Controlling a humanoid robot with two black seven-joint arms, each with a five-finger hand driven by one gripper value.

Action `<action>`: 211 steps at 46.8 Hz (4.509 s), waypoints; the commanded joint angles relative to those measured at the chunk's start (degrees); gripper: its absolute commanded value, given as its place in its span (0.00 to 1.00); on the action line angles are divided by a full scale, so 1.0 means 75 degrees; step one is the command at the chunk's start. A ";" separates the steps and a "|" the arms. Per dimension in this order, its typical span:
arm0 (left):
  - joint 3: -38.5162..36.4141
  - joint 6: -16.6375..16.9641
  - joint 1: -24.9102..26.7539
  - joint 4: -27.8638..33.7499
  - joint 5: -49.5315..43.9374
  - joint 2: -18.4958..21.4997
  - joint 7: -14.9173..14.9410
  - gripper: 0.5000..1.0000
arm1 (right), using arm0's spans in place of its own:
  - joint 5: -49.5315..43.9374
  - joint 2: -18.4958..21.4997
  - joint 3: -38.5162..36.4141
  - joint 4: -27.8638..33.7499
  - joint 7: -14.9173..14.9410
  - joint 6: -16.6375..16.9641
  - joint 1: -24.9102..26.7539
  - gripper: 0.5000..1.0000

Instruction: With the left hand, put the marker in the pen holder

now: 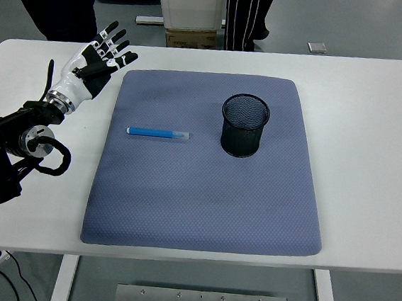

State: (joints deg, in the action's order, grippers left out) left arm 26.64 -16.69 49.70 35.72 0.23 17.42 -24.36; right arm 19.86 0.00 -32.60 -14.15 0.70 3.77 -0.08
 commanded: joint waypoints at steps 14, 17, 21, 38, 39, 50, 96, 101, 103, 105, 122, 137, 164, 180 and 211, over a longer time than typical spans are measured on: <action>0.0010 -0.0001 0.0112 -0.0017 0.0074 0.0489 -0.0010 1.00 | 0.0000 0.0000 -0.0001 0.0000 0.0000 0.0001 0.0000 1.00; -0.0001 0.0011 0.0112 -0.0017 0.0086 0.0524 0.0002 1.00 | 0.0000 0.0000 -0.0001 0.0000 0.0000 0.0001 -0.0012 1.00; -0.0002 0.0057 0.0089 -0.0005 0.0109 0.0618 0.0002 1.00 | 0.0000 0.0000 -0.0001 0.0000 0.0000 0.0001 0.0000 1.00; -0.0832 0.0069 0.0451 0.0041 0.0309 0.0829 0.0037 1.00 | 0.0000 0.0000 -0.0001 0.0000 0.0000 0.0001 0.0000 1.00; -0.0984 0.0069 0.0521 0.0041 0.0309 0.0829 0.0037 1.00 | 0.0000 0.0000 -0.0001 0.0000 0.0000 0.0001 0.0000 1.00; -0.2954 -0.0001 0.1389 0.0345 0.0262 0.0864 0.0037 1.00 | 0.0000 0.0000 -0.0001 0.0000 0.0000 0.0001 0.0000 1.00; -0.8262 -0.0306 0.4213 0.1612 0.0238 0.0631 0.0037 1.00 | 0.0000 0.0000 -0.0001 0.0000 0.0000 0.0001 0.0000 1.00; -0.8884 -0.0294 0.4494 0.1612 0.0683 0.0466 0.0037 1.00 | 0.0000 0.0000 -0.0001 0.0000 0.0000 0.0001 0.0000 1.00; -0.8931 -0.0317 0.4565 0.1612 0.0940 0.0454 0.0037 1.00 | 0.0000 0.0000 -0.0001 0.0000 0.0000 0.0001 0.0000 1.00; -0.8931 -0.0329 0.4646 0.1623 0.1324 0.0454 0.0037 1.00 | 0.0000 0.0000 -0.0001 0.0000 0.0000 0.0001 0.0000 1.00; -0.8779 -0.0517 0.5057 0.1600 0.3952 0.0478 0.0037 1.00 | 0.0000 0.0000 -0.0001 0.0000 0.0000 0.0001 0.0000 1.00; -0.8755 -0.0002 0.4882 0.1495 0.4551 0.0325 0.0025 1.00 | 0.0000 0.0000 -0.0001 0.0000 0.0000 0.0001 0.0000 1.00; -0.8673 0.0046 0.4975 0.0920 0.5606 0.0126 0.0025 1.00 | 0.0000 0.0000 0.0000 0.0000 0.0000 0.0001 0.0000 1.00; -0.8673 0.0046 0.5198 0.0944 0.5863 -0.0073 0.0002 1.00 | 0.0000 0.0000 -0.0001 0.0000 0.0000 0.0001 0.0000 1.00; -0.8884 -0.0001 0.5210 0.1202 0.6285 -0.0190 -0.0010 1.00 | 0.0000 0.0000 -0.0001 0.0000 0.0000 0.0001 0.0000 1.00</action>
State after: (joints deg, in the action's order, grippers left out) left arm -39.82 -16.63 88.74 44.75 47.33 15.99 -24.44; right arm 19.86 0.00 -32.61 -14.14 0.70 3.77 -0.08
